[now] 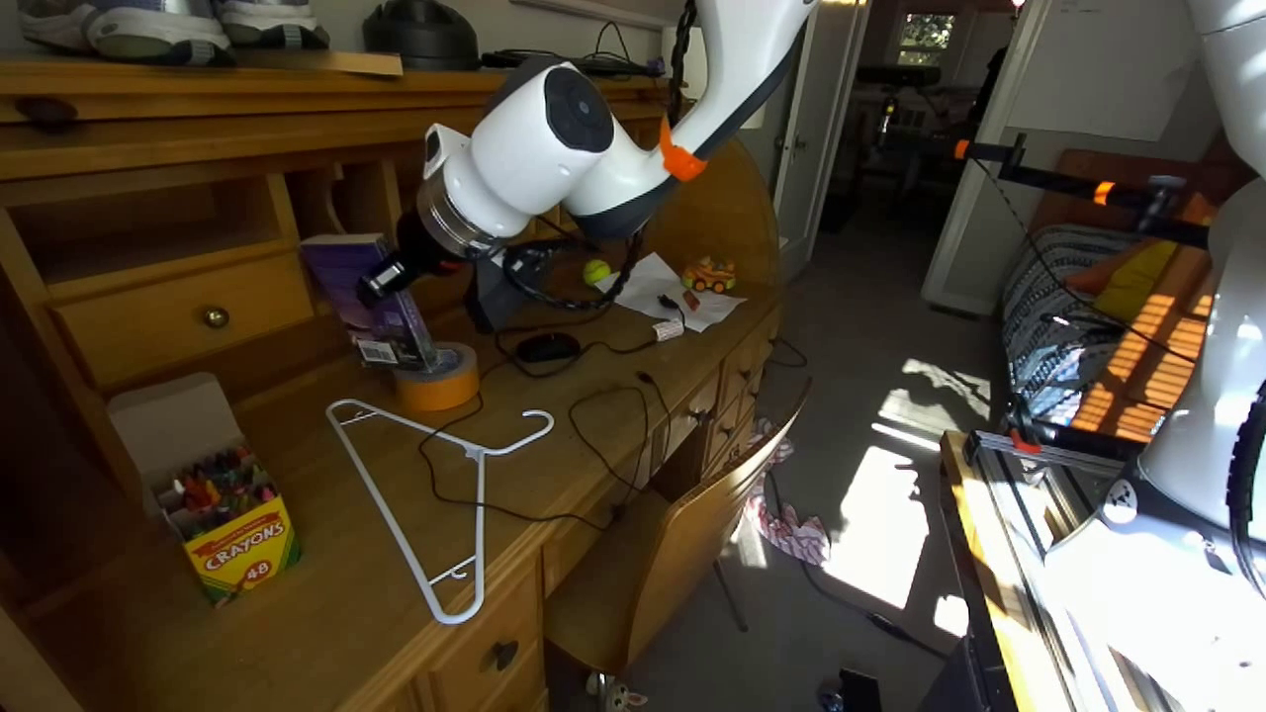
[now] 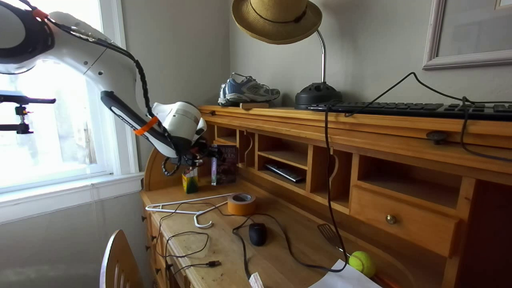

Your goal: Pick up the purple book and put it back on the yellow masking tape

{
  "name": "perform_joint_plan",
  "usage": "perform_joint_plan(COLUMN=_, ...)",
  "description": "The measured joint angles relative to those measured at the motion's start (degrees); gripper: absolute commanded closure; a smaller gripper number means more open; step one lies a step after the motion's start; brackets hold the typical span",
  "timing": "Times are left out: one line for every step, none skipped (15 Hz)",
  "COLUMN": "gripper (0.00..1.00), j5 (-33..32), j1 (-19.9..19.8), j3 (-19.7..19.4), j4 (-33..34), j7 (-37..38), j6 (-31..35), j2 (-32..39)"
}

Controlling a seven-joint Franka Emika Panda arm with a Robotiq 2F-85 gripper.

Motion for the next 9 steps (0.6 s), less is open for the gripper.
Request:
perform_joint_plan(gripper=0.93, j5=0.0, j1=0.8, j3=-0.7, j4=-2.5, j7=-2.0, j6=0.0, j2=-0.8)
perform_joint_plan(gripper=0.93, j5=0.0, j1=1.6, j3=-1.6, j4=-4.9, j7=-3.8, j6=0.0, j2=-1.7)
perform_joint_plan(gripper=0.93, j5=0.1, j1=2.4, j3=-2.3, j4=-7.2, j7=-5.5, j6=0.0, j2=-2.6)
perform_joint_plan(gripper=0.93, j5=0.1, j1=3.2, j3=-3.1, j4=-9.1, j7=-6.8, j6=-0.2, j2=-3.5)
perform_joint_plan(gripper=0.93, j5=0.1, j1=4.0, j3=-3.7, j4=-10.7, j7=-7.5, j6=-1.3, j2=-4.5)
perform_joint_plan(gripper=0.93, j5=0.1, j1=4.9, j3=-4.1, j4=-11.9, j7=-7.7, j6=-3.2, j2=-5.4)
perform_joint_plan(gripper=0.93, j5=0.2, j1=5.7, j3=-4.3, j4=-12.7, j7=-7.7, j6=-6.1, j2=-6.3)
perform_joint_plan(gripper=0.93, j5=0.3, j1=6.6, j3=-4.4, j4=-13.4, j7=-7.7, j6=-9.4, j2=-7.0)
perform_joint_plan(gripper=0.93, j5=0.3, j1=7.6, j3=-4.4, j4=-13.8, j7=-7.7, j6=-13.1, j2=-7.6)
